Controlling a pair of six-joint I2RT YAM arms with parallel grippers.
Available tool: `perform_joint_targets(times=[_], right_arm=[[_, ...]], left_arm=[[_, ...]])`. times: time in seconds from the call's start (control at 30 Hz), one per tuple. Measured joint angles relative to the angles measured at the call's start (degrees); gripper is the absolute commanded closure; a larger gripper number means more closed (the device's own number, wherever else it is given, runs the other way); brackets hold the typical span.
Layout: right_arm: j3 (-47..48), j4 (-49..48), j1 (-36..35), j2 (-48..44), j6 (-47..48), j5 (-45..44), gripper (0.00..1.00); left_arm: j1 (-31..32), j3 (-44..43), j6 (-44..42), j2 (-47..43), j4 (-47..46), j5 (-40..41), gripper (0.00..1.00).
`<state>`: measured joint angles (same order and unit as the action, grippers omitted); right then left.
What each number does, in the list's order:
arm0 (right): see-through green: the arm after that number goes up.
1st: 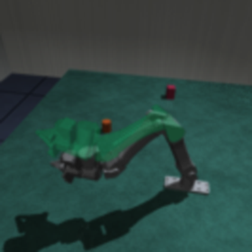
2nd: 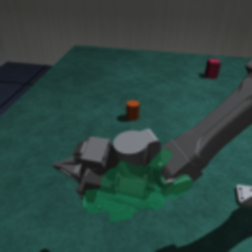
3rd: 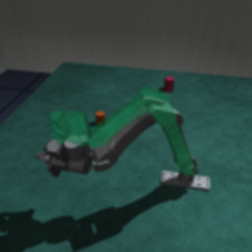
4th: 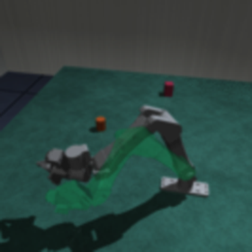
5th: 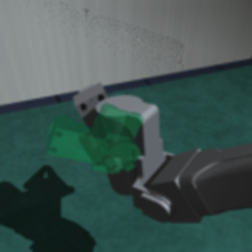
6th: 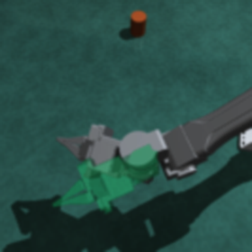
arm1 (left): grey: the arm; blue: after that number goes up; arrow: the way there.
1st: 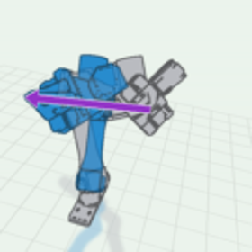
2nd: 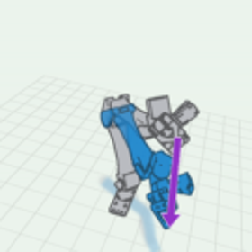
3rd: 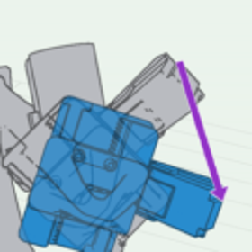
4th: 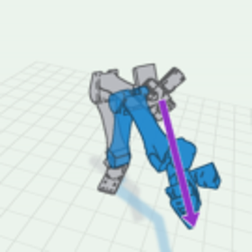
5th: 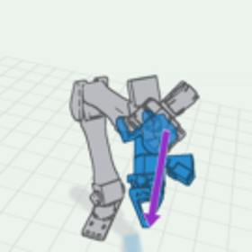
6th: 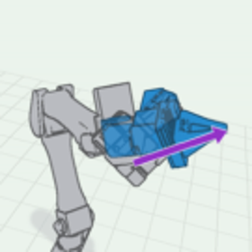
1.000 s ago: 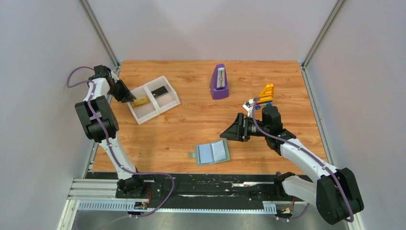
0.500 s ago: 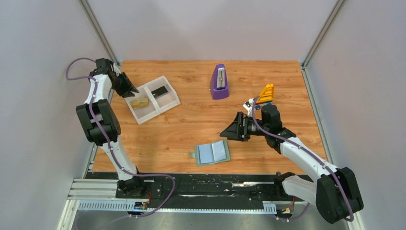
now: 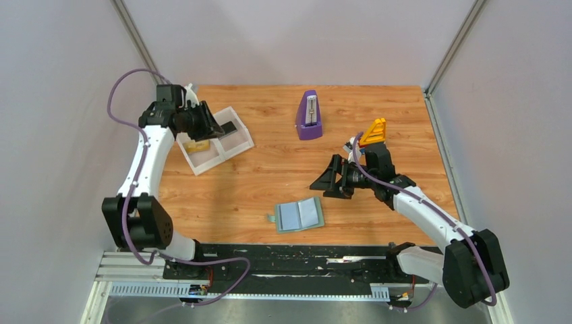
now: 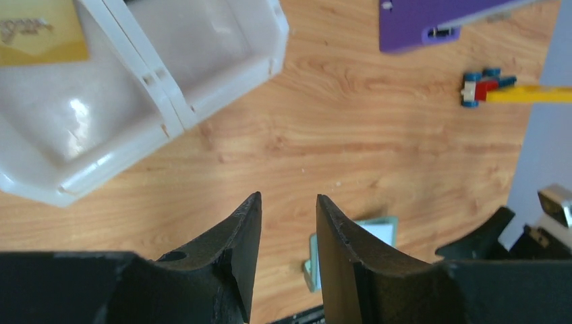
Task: Take the credit cards out of the card holder
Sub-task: Remove the credit card from the card holder.
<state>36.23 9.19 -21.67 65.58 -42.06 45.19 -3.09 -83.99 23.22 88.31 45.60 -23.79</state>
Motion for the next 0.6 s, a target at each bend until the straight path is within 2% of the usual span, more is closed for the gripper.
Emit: perform_joint_targets(times=[0.33,0.43,0.6], right_arm=[[-0.8,3.9,0.0,-5.1,-0.5,-9.1,0.09],[-2.0,4.3,0.0,-5.5,-1.5,-10.8,0.1],[-3.2,5.4,0.0,-5.5,-2.9,-12.4,0.1]], left_arm=[[9.0,23.7,2.0,-20.2,-2.3,-5.1,0.52],[12.2,29.9,4.0,-22.9,-4.0,-6.3,0.53],[17.2,34.6,6.6,-21.9,-6.6,-5.7,0.52]])
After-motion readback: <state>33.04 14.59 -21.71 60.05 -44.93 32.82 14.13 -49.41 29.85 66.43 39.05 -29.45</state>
